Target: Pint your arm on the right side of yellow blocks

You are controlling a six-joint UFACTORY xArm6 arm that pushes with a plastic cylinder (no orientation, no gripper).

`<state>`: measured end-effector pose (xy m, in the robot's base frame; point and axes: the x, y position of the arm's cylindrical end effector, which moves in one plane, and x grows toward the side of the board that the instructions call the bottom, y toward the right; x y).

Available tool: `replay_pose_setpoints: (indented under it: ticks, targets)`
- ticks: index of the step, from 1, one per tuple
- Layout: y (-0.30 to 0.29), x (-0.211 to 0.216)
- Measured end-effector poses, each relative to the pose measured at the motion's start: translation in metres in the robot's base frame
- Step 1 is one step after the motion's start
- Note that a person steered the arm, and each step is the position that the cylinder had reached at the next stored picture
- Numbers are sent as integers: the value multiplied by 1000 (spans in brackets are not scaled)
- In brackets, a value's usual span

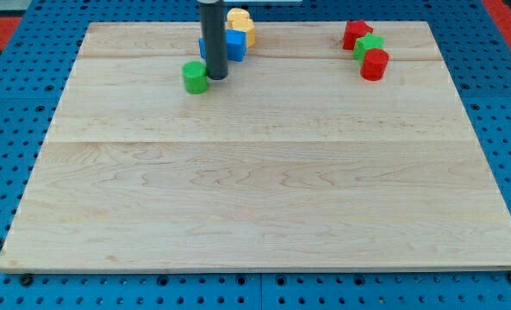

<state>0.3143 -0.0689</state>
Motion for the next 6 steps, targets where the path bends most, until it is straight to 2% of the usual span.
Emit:
replay_pose_setpoints:
  ticks: [2,3,4,5,6]
  targets:
    - [25,30]
    - [40,32]
    - [76,15]
    - [119,-28]
    - [118,-91]
